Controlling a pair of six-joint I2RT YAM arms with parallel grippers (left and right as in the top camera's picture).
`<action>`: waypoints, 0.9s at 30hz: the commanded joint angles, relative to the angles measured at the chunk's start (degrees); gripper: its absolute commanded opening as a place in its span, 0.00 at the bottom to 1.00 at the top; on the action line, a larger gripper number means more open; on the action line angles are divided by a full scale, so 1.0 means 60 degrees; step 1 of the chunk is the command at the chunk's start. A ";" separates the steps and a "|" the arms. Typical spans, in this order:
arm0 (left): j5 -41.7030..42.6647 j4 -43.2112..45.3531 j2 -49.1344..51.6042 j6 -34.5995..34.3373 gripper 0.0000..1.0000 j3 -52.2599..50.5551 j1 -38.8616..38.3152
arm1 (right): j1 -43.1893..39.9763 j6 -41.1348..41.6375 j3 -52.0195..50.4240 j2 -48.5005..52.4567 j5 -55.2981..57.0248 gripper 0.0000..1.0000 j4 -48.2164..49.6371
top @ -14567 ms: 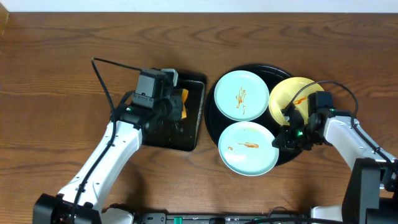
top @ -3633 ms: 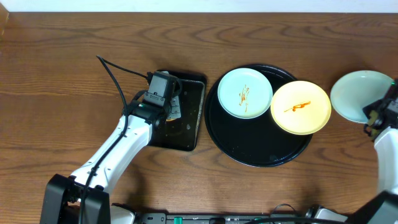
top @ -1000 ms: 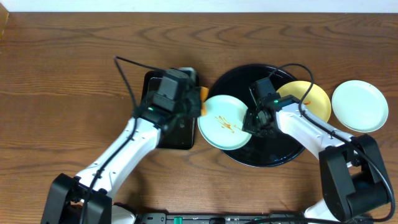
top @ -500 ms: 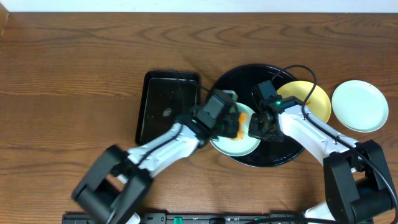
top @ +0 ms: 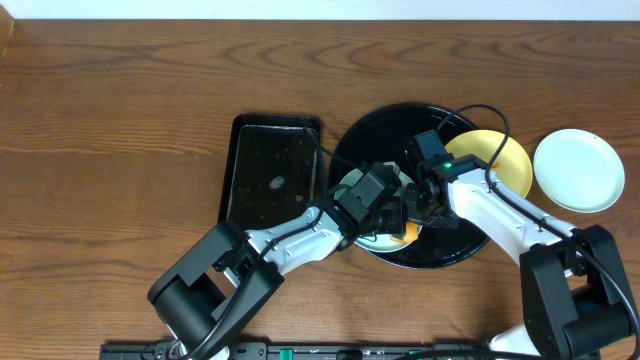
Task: Clean dirty plates on tray and stack at the side
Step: 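Scrub the second green plate with the sponge in the left gripper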
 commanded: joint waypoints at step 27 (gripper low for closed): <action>-0.1690 -0.3468 -0.3574 0.3927 0.08 0.0189 0.2546 | 0.0189 -0.0339 -0.0117 -0.0095 0.0313 0.01 0.0102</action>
